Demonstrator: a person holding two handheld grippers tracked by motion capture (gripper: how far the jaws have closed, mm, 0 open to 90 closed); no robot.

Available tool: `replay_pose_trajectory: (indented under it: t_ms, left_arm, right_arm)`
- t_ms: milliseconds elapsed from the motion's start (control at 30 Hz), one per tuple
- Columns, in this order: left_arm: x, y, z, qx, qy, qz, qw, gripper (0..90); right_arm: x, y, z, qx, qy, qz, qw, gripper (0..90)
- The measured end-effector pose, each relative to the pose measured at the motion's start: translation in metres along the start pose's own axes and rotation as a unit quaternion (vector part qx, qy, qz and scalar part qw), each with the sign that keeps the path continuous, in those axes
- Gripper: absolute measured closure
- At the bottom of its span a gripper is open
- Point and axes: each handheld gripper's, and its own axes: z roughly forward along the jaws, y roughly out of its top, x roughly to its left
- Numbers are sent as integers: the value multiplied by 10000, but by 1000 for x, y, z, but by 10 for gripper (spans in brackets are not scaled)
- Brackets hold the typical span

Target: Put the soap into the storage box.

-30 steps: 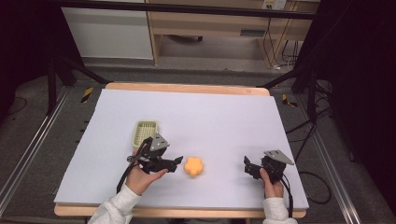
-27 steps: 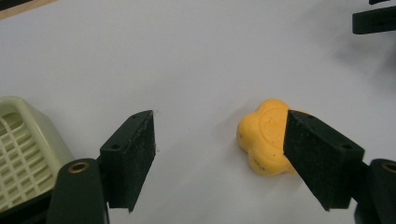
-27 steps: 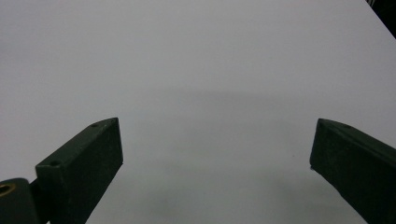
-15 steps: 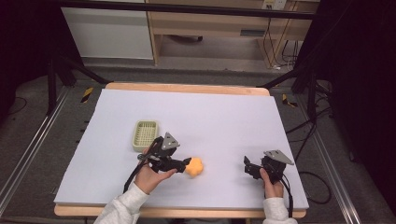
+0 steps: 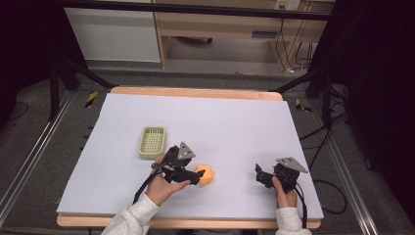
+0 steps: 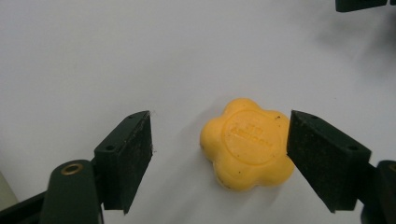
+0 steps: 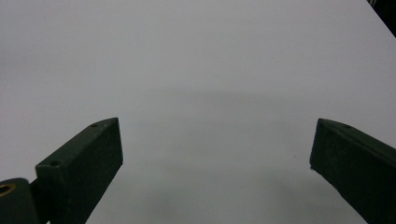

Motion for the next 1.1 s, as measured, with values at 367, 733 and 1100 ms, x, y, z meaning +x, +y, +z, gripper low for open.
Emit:
replay_pose_trajectory:
  t_ms: [367, 733, 1100]
  left_arm:
    - [-8, 0, 9, 144, -98, 106, 9998, 195]
    - [-12, 1, 15, 256, -154, 195, 9994, 170]
    - [-14, 1, 22, 404, -105, 314, 9986, 153]
  right_arm:
    - [0, 0, 0, 2, 21, -8, 10000, 30]
    - [0, 0, 0, 12, 32, -26, 10000, 30]
    - [0, 0, 1, 17, 44, -19, 10000, 31]
